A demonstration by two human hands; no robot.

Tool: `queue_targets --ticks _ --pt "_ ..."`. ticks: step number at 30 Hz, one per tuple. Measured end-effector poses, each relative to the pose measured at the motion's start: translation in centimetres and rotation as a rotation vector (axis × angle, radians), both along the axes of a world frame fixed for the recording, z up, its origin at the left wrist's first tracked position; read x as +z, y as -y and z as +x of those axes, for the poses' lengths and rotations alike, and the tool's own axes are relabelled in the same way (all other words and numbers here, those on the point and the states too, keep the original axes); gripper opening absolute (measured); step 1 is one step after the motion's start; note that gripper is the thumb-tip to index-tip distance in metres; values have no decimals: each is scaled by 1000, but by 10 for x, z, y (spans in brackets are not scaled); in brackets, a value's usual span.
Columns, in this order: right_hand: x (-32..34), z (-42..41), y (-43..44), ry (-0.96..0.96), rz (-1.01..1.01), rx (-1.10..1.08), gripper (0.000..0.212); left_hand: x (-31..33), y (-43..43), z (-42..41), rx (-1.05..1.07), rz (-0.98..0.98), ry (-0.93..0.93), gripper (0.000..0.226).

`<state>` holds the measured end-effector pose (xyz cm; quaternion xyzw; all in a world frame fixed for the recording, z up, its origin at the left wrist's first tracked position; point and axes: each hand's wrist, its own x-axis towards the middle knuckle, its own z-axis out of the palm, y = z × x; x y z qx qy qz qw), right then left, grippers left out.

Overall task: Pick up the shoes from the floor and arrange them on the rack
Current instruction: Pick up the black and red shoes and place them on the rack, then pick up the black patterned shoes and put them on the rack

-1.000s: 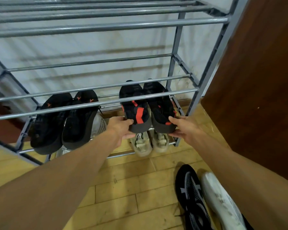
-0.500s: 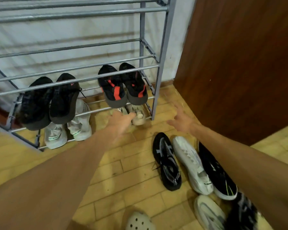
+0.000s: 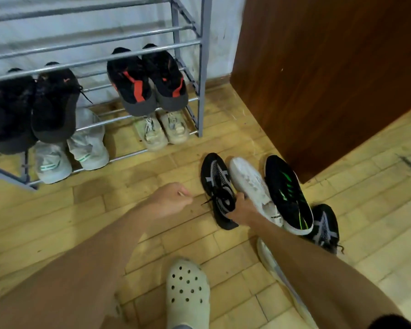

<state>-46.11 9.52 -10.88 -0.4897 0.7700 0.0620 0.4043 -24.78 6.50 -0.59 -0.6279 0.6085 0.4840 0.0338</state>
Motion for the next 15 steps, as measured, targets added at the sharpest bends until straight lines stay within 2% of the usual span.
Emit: queue_targets --ticks 3,7,9,11,12,15 --pt "-19 7 0 -30 -24 -198 78 5 5 -5 -89 53 9 29" --pt "-29 11 9 -118 27 -156 74 11 24 -13 -42 28 -56 14" --pt "-31 8 13 -101 57 -158 80 9 28 -14 -20 29 -76 8" --pt "-32 2 15 -13 85 -215 85 8 26 -12 -35 46 -61 13" --pt "-31 1 15 56 102 -273 80 7 25 -10 -45 58 -50 18" --pt "-25 5 13 320 151 -453 44 7 23 -2 -45 71 -40 24"
